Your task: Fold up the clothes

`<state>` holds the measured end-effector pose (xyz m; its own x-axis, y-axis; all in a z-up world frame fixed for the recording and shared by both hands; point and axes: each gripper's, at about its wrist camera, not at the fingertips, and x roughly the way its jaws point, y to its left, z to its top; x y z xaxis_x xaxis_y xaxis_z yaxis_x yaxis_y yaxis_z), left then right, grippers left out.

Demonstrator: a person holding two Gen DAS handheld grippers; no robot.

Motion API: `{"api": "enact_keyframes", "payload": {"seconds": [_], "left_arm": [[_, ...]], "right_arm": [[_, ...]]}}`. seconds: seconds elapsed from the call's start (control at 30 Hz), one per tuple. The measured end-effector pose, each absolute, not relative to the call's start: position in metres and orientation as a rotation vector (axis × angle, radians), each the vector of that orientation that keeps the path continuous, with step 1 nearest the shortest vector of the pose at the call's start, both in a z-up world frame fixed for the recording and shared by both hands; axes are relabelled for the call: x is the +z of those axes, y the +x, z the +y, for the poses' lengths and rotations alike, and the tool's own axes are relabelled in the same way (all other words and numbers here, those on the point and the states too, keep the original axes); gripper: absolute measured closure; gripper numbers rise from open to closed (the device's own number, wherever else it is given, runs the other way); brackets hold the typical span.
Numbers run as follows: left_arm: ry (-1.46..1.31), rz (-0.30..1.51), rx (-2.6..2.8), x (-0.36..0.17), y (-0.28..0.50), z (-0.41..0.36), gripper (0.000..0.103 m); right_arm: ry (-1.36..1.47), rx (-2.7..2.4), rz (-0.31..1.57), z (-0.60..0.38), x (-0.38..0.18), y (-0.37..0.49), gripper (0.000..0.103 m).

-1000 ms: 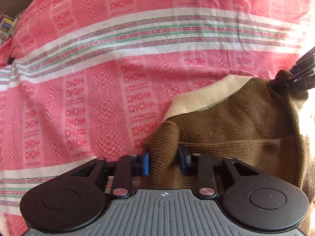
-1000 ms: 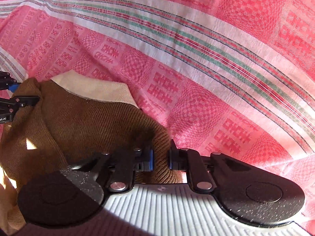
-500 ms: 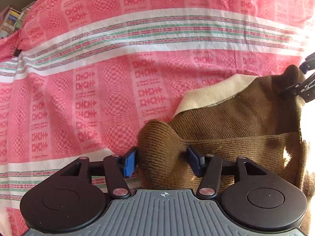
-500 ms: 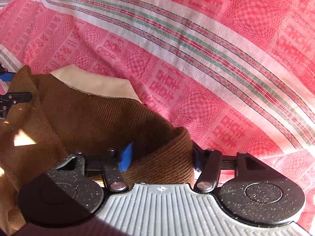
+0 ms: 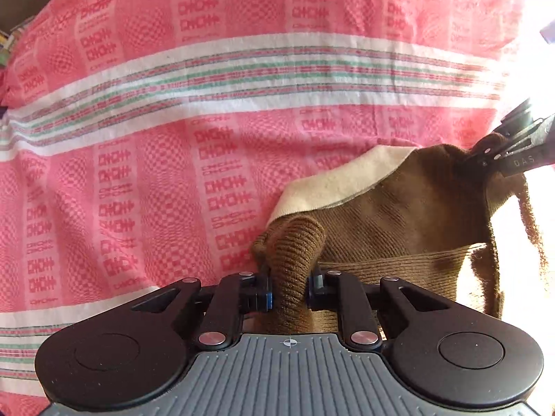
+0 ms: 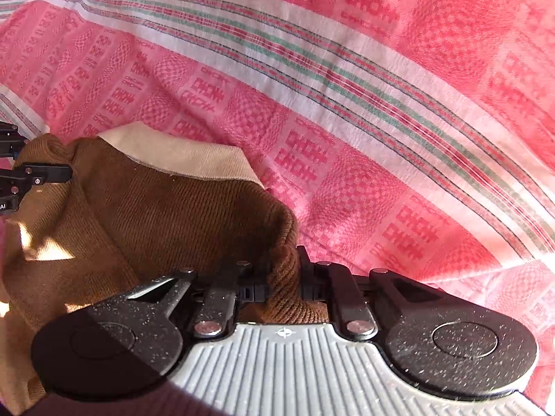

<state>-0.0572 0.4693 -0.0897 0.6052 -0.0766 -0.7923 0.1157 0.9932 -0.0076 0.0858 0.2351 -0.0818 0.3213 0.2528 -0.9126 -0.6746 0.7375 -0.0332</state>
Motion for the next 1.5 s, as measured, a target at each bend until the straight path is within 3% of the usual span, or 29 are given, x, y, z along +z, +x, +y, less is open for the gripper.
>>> {"api": "enact_keyframes", "payload": {"seconds": [0.27, 0.5, 0.9, 1.13, 1.33, 1.5], "left_arm": [[0.070, 0.772, -0.172, -0.038, -0.132, 0.441, 0.092], [0.119, 0.759, -0.279, -0.017, -0.217, 0.398, 0.091], [0.266, 0.959, -0.305, -0.077, -0.308, 0.342, 0.085], [0.290, 0.984, -0.281, -0.081, -0.321, 0.336, 0.084], [0.297, 1.040, -0.292, -0.085, -0.335, 0.339, 0.080], [0.195, 1.060, -0.243, -0.083, -0.343, 0.350, 0.076]], "right_arm": [[-0.391, 0.706, 1.033, 0.198, -0.038, 0.044, 0.089], [-0.337, 0.775, 1.013, 0.145, -0.019, -0.018, 0.089], [-0.358, 0.765, 1.184, 0.071, -0.105, -0.114, 0.089], [-0.348, 0.763, 1.159, 0.069, -0.106, -0.116, 0.087], [-0.393, 0.782, 1.148, 0.072, -0.107, -0.129, 0.073], [-0.435, 0.788, 1.144, 0.072, -0.106, -0.136, 0.072]]}}
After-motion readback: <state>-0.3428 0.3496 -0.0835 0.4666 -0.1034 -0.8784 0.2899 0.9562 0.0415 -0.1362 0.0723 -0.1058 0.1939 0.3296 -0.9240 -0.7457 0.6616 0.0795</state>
